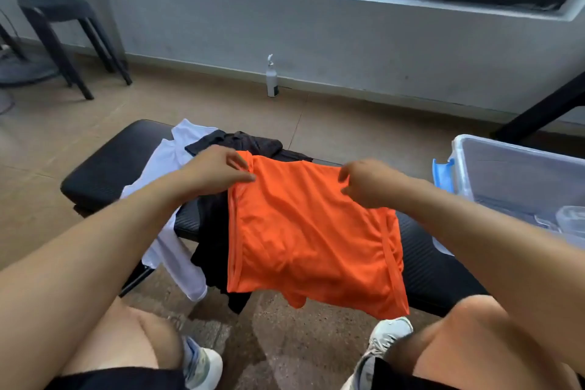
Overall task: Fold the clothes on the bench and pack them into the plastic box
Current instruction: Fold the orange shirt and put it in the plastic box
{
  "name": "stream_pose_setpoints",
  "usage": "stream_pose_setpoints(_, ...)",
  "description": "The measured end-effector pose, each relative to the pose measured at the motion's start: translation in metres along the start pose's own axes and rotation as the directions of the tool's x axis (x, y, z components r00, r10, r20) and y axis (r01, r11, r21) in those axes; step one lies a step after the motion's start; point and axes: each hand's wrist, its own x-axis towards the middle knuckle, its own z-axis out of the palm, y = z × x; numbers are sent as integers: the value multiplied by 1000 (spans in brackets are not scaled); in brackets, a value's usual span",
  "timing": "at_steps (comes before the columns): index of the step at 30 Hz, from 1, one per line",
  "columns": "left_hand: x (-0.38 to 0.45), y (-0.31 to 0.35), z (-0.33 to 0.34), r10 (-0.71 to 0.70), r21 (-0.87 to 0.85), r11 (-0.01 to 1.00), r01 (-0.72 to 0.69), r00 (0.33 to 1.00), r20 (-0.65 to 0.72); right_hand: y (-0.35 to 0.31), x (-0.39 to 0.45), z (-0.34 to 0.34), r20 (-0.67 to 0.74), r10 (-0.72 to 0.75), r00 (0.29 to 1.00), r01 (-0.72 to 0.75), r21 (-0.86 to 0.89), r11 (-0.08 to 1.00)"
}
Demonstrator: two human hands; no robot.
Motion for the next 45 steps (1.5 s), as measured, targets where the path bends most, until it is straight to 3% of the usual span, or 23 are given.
stream_pose_setpoints(2,25,-10,13,-24,76,996,41,978,-206,6,22,14,-127,106,986,-93,104,990)
stream_pose_setpoints(6,53,-27,35,-133,225,958,178,971,-198,10,47,40,-25,289,957,-281,166,945)
stream_pose_setpoints(9,69,-24,39,-185,178,959,220,963,-196,16,59,45,52,370,928,-373,106,922)
stream_pose_setpoints(16,77,-25,20,-130,202,963,178,965,-229,24,62,38,-52,319,946,-322,-42,946)
stream_pose_setpoints(21,78,-29,0,-106,-133,989,70,952,-288,15,36,10,-260,290,921,-249,180,952)
stream_pose_setpoints(24,67,-32,-7,-11,-253,967,-32,986,-168,9,21,-12,-410,260,874,-145,291,946)
stream_pose_setpoints(27,68,-47,0,52,78,996,-49,998,-39,5,14,-20,-434,217,874,-67,335,940)
stream_pose_setpoints(30,72,-50,7,55,315,949,-28,996,-76,1,8,-21,-446,187,875,-30,336,941)
stream_pose_setpoints(35,72,-43,6,40,380,925,8,992,-119,3,2,-19,-419,196,887,-123,194,973)
stream_pose_setpoints(39,71,-41,3,-45,259,962,82,989,-144,10,3,-17,-269,233,935,-205,128,970)
stream_pose_setpoints(41,68,-36,1,-37,125,989,85,938,-345,12,5,-17,-237,247,940,-219,136,966)
stream_pose_setpoints(43,65,-28,-6,12,-1,1000,-17,781,-625,12,6,-20,-277,262,925,-224,161,961)
stream_pose_setpoints(45,63,-22,-17,40,-97,981,-168,667,-744,10,9,-25,-371,274,887,-210,204,956)
